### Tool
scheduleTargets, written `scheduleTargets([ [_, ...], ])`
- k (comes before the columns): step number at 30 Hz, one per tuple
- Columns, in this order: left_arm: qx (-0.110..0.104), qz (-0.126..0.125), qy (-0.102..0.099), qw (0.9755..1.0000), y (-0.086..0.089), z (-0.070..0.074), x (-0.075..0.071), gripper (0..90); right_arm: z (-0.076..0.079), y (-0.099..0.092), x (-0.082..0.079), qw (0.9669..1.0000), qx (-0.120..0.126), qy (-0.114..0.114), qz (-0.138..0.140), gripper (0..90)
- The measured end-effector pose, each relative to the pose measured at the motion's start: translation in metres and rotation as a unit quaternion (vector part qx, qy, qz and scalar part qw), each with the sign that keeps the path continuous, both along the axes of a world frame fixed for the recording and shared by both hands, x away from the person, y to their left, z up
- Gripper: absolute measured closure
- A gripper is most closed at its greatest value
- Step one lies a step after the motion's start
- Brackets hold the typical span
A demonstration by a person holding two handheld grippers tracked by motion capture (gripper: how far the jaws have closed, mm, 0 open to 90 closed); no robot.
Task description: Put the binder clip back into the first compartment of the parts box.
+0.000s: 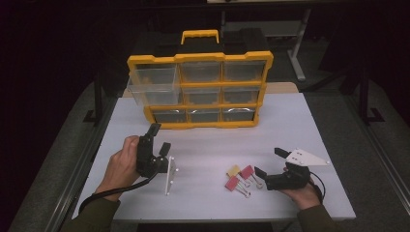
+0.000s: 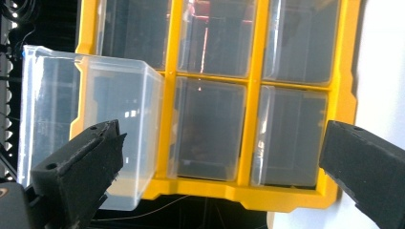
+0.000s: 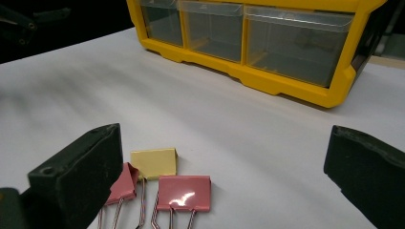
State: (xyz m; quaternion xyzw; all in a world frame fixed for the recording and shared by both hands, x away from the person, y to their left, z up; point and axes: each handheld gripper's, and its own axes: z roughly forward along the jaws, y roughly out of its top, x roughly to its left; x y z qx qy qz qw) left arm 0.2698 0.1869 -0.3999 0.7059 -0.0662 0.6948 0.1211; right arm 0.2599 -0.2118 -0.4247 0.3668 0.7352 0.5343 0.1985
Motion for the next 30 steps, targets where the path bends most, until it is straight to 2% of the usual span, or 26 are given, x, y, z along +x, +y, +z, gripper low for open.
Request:
scheduleTargets([
  [8,-0.001,0.002,0.013,0.9999,0.002,-0.014,-0.006,0.5,0.000,0.000,0.000,1.0000,0.000,-0.001,0.002,0.0],
  [18,-0.011,-0.005,0.051,0.9986,0.001,-0.040,-0.013,0.0,0.000,0.002,0.000,1.0000,-0.003,-0.001,0.004,0.0],
  [22,-0.003,0.002,0.068,0.9977,0.002,-0.048,-0.012,0.0,0.000,0.003,0.000,1.0000,-0.002,0.001,0.005,0.0],
  [30,-0.014,0.000,0.084,0.9963,0.001,-0.052,-0.012,0.0,-0.001,0.002,0.001,1.0000,-0.001,0.004,0.004,0.0],
])
